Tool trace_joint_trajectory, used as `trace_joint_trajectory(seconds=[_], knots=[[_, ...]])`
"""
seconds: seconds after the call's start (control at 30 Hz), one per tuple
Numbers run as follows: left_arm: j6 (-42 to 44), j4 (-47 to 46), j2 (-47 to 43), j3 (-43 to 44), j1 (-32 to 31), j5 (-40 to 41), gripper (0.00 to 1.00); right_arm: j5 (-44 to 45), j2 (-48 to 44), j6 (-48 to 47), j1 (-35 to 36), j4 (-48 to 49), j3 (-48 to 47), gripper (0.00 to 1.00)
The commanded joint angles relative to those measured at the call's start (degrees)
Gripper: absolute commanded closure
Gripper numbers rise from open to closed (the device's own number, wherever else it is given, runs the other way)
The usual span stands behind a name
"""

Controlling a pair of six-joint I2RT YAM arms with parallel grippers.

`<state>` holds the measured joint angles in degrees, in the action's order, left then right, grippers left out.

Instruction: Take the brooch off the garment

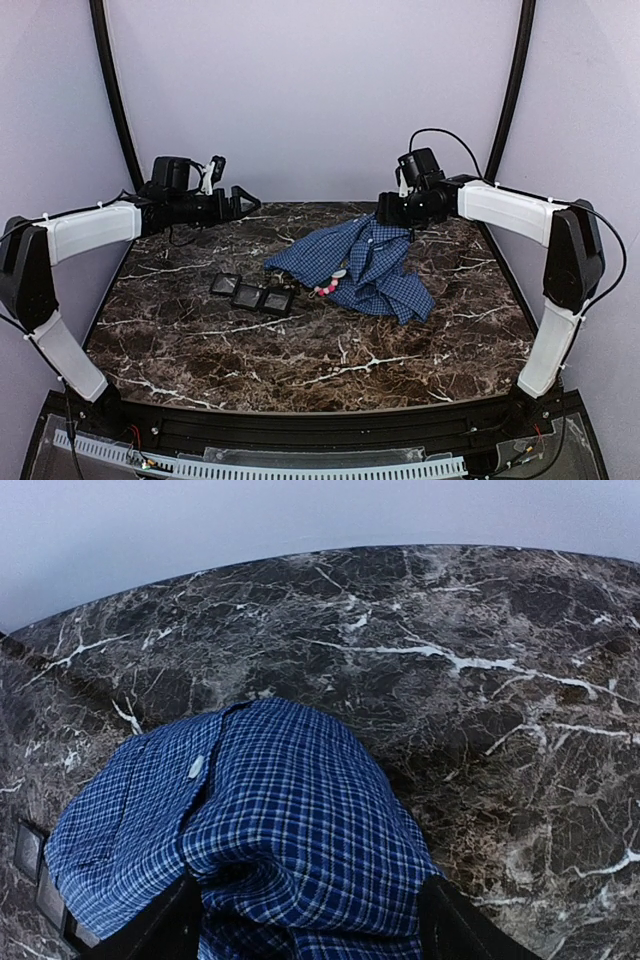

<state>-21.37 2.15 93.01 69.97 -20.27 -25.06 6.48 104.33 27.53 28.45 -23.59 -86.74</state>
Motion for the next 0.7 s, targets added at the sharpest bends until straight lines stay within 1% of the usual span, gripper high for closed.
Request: trace_joint_trajectory(seconds=[0.0, 0.17, 0.27, 0.33, 0.37, 0.47, 0.53, 0.57, 0.67], knots=[[1.0, 3.3, 1.3, -0.3, -2.3, 0.2, 0.0, 5.6, -3.9, -1.7, 2.1, -2.8, 0.5, 0.22], [0.8, 4.0, 2.5, -0.1, -6.6, 1.9, 0.0, 9.2, -7.9, -2.0, 4.2, -6.6, 1.4, 0.17], [0.9, 3.1, 2.8, -1.2, -10.3, 4.1, 0.0, 12.2, -12.2, -0.2, 4.4, -7.6, 3.9, 0.11], [0.7, 0.8, 3.1, -3.1, -12.2, 5.8, 0.0, 11.8, -15.8, -0.5, 4.5, -4.9, 6.9, 0.06], [0.6, -1.0, 3.1, -4.5, -12.8, 6.9, 0.0, 11.1, -17.1, -1.0, 4.5, -4.1, 8.2, 0.05], [2.9, -4.2, 4.7, -6.0, -14.9, 10.4, 0.0, 8.8, -20.2, -1.5, 4.5, 0.0, 11.5, 0.05], [4.5, -4.2, 7.4, -5.3, -15.5, 11.9, 0.0, 7.5, -20.9, -1.8, 4.5, 2.3, 13.2, 0.05], [5.1, -5.1, 10.1, -4.6, -16.0, 13.5, 0.0, 7.3, -21.4, -2.1, 4.5, 4.9, 15.3, 0.05], [5.8, -8.2, 14.1, -4.3, -17.4, 16.7, 0.0, 6.7, -22.3, -4.2, 4.5, 9.1, 17.9, 0.05]])
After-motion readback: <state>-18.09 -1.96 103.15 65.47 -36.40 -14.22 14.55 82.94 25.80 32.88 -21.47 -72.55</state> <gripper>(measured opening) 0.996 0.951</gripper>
